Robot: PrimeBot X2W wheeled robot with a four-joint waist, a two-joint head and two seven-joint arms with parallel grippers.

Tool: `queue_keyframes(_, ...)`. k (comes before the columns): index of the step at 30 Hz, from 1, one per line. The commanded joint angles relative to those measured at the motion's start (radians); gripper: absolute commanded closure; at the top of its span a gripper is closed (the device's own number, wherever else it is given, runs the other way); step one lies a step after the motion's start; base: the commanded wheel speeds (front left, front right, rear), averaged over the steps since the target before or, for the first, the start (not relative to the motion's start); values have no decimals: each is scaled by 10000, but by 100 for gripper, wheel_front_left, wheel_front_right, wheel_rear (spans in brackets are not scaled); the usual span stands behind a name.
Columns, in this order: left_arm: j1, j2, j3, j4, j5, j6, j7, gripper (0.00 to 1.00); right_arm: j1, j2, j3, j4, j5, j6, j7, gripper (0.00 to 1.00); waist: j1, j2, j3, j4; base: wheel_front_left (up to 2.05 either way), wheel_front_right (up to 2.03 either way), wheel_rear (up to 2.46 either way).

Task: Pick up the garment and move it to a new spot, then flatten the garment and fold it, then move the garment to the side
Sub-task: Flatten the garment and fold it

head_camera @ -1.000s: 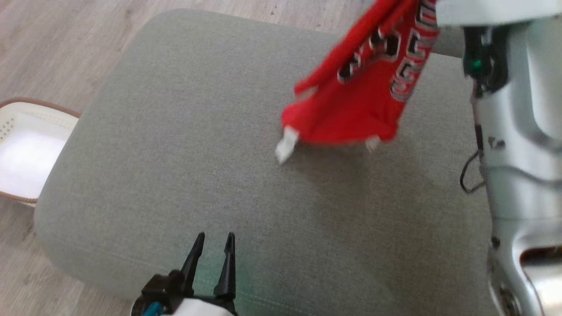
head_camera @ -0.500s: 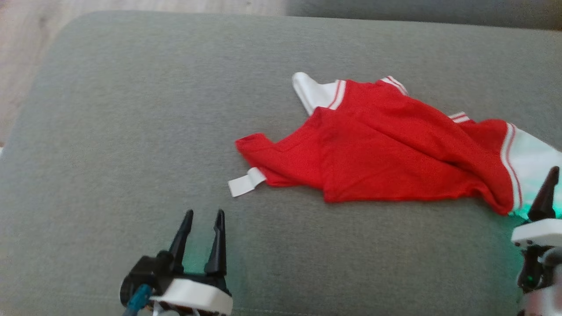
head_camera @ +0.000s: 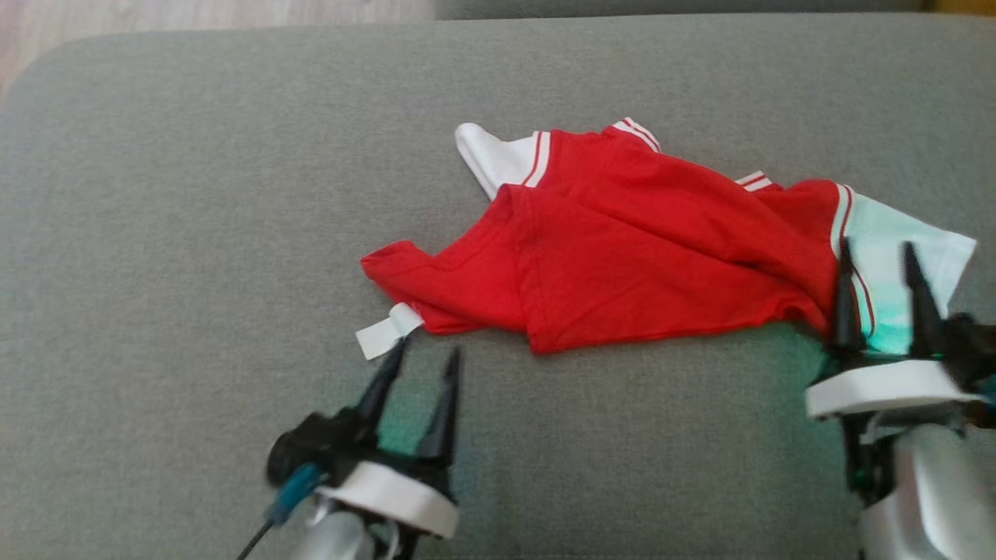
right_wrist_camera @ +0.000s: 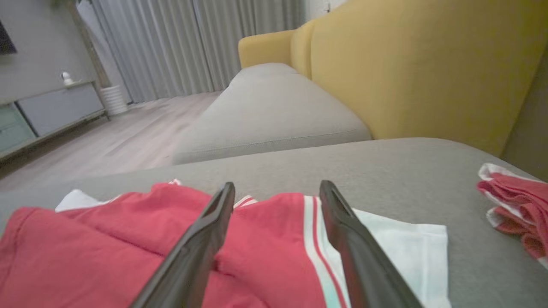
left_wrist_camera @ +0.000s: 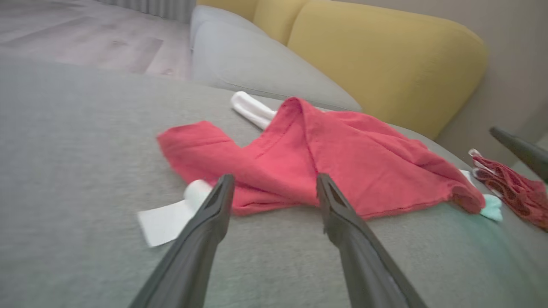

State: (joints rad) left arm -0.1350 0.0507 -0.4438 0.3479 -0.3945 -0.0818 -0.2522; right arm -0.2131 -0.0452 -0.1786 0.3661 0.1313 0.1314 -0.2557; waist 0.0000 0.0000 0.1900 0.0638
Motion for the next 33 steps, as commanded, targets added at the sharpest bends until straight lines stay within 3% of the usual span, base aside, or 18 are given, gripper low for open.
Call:
queue_keyframes(1,-645,-5,-92,-88,-89,-93,-95,0,-10,-51,579,-458,-207,-7,-61,0,0,0,127,-156,0,0,0)
queue_keyframes(12,-2327,-5,-2469,2238,-1928,-417,-95,0,-57,-51,1810,-699,-319,-7,-61,0,0,0,616,-1188,0,0,0)
queue_keyframes(25,-2851,-5,-3463,3195,-3282,-481,-95,0,-129,-51,1907,-724,-306,-7,-61,0,0,0,862,-1538,0,0,0)
queue_keyframes(26,-2856,-5,-3678,3222,-3448,-483,-95,4,-141,-51,1901,-716,-302,-7,-61,0,0,0,865,-1536,0,0,0)
queue_keyframes(27,-2874,-5,-3902,3222,-3639,-484,-95,40,-154,-51,1891,-706,-295,-7,-61,0,0,0,869,-1527,0,0,0)
queue_keyframes(28,-2898,-5,-4104,3213,-3865,-485,-95,56,-165,-51,1879,-690,-283,-7,-61,0,0,0,874,-1512,0,0,0)
queue_keyframes(29,-2949,-5,-4282,3201,-4075,-485,-95,81,-175,-51,1866,-676,-277,-7,-61,0,0,0,876,-1490,0,0,0)
queue_keyframes(30,-3017,-5,-4392,3195,-4223,-486,-95,100,-181,-51,1849,-661,-273,-7,-61,0,0,0,875,-1459,0,0,0)
queue_keyframes(33,-3144,-5,-4604,3189,-4599,-487,-95,100,-191,-51,1790,-631,-238,-7,-61,0,0,0,869,-1344,0,0,0)
